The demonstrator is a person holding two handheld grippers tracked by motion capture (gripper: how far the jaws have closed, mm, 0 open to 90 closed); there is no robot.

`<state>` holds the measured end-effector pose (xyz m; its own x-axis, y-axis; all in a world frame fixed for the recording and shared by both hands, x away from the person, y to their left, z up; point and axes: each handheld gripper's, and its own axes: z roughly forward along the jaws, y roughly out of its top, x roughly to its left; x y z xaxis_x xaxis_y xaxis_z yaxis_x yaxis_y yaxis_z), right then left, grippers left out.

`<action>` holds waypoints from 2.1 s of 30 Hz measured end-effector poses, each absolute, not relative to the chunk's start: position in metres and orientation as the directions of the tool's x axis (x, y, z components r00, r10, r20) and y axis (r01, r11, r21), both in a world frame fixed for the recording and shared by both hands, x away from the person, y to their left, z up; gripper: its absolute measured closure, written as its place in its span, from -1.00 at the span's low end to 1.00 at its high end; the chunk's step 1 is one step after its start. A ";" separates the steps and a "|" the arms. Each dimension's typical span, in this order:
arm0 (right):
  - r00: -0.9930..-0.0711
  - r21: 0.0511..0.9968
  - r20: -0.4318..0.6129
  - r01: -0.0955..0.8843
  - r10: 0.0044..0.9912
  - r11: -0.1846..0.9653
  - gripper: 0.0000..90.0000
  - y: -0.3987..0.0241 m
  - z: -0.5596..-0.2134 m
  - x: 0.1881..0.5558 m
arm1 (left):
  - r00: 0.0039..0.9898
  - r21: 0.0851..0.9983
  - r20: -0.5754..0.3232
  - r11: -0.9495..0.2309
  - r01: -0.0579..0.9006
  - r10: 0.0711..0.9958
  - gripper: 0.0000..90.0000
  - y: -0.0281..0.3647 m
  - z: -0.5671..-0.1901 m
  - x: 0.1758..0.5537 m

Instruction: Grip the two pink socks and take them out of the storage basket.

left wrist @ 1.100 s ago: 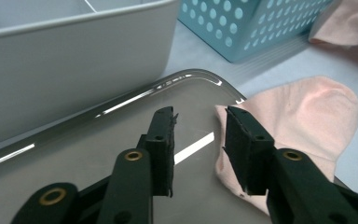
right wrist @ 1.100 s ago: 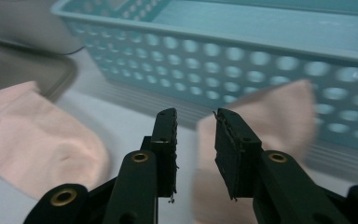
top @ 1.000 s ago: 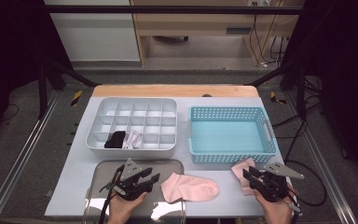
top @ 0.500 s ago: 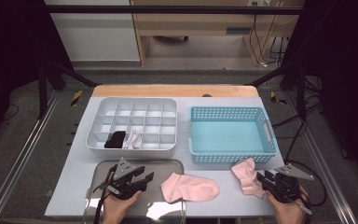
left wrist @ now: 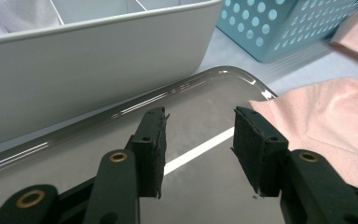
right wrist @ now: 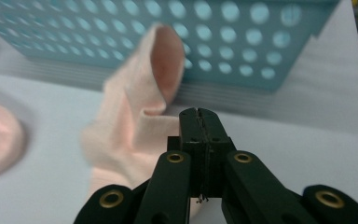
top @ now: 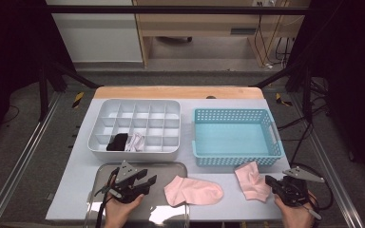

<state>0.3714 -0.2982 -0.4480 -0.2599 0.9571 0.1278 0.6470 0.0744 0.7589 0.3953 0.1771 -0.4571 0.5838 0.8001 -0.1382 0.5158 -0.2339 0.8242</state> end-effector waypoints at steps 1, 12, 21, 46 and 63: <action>-0.260 0.759 0.128 0.647 0.957 0.074 1.00 -0.298 -0.448 0.371 | 0.584 0.824 -0.138 -0.234 0.516 0.800 0.17 0.177 -0.457 0.395; -0.478 0.824 0.146 0.544 0.866 0.160 1.00 -0.250 -0.424 0.365 | 0.593 0.828 -0.139 -0.236 0.509 0.793 0.17 0.175 -0.455 0.394; -0.580 0.812 0.174 0.542 0.796 0.217 1.00 -0.210 -0.435 0.376 | 0.595 0.828 -0.140 -0.235 0.508 0.792 0.17 0.175 -0.455 0.393; -0.619 0.821 0.148 0.512 0.772 0.254 0.49 -0.216 -0.454 0.374 | 0.620 0.836 -0.160 -0.229 0.499 0.768 0.25 0.170 -0.450 0.388; -0.572 0.837 0.151 0.508 0.806 0.204 0.50 -0.227 -0.450 0.373 | 0.619 0.835 -0.162 -0.227 0.501 0.768 0.26 0.171 -0.450 0.388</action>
<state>0.3735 -0.2267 -0.4503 -0.5721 0.8062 0.1509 0.5083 0.2042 0.8366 0.3881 0.1708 -0.4500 0.6189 0.7684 -0.1625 0.5008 -0.2267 0.8354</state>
